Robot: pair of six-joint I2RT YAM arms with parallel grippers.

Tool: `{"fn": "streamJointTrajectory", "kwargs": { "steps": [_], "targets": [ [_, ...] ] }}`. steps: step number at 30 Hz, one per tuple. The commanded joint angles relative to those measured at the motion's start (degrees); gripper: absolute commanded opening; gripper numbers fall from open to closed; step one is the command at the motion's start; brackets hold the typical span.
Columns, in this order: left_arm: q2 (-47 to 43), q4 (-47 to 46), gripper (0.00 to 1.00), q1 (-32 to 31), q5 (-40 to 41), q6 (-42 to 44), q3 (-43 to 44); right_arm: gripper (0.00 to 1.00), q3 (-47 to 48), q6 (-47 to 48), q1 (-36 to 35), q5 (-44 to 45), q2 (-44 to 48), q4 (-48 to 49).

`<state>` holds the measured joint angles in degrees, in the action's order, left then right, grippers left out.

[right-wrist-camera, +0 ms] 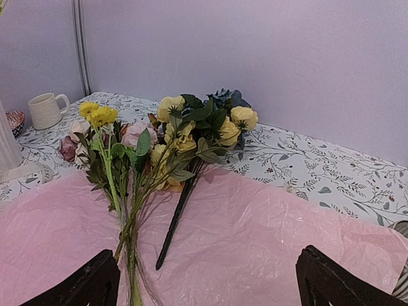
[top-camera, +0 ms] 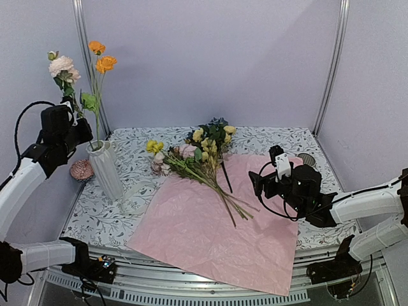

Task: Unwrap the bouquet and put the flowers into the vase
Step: Place the fake flower in the vase.

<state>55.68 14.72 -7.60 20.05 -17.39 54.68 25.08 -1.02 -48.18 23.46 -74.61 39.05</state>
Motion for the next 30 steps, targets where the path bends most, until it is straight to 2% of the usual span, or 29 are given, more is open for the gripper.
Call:
{"fn": "streamJointTrajectory", "kwargs": {
  "steps": [1, 3, 6, 13, 18, 23, 30],
  "targets": [
    [1.3, 4.9, 0.36, 0.9, -4.2, -4.4, 3.0, 0.99, -0.5, 0.4, 0.4, -0.1, 0.9, 1.1],
    [1.4, 6.8, 0.52, 0.9, -3.8, -5.2, 4.1, 0.99, -0.4, 0.4, 0.3, -0.1, 0.8, 1.1],
    [1.2, 9.0, 0.64, 0.9, -4.8, -5.7, 5.5, 0.99, -0.4, 0.4, 0.4, -0.2, 0.7, 1.1],
    [-1.5, 13.2, 0.72, 1.0, -7.4, -7.8, 6.4, 0.99, -0.1, 0.4, 0.3, -0.8, 0.1, 1.1],
    [-5.4, 14.9, 0.79, 0.9, -13.1, -8.1, 5.8, 0.99, 0.3, 0.4, 0.4, -2.2, -0.6, 0.8],
    [-9.8, 12.0, 0.82, 0.9, -27.2, -10.2, 0.7, 0.99, 1.0, 0.0, 0.4, -3.6, -1.4, 0.3],
    [-16.7, 2.4, 0.85, -0.1, -38.5, -15.5, -9.2, 0.99, 2.6, -0.3, 0.4, -6.8, -3.0, -0.4]
  ]
}}
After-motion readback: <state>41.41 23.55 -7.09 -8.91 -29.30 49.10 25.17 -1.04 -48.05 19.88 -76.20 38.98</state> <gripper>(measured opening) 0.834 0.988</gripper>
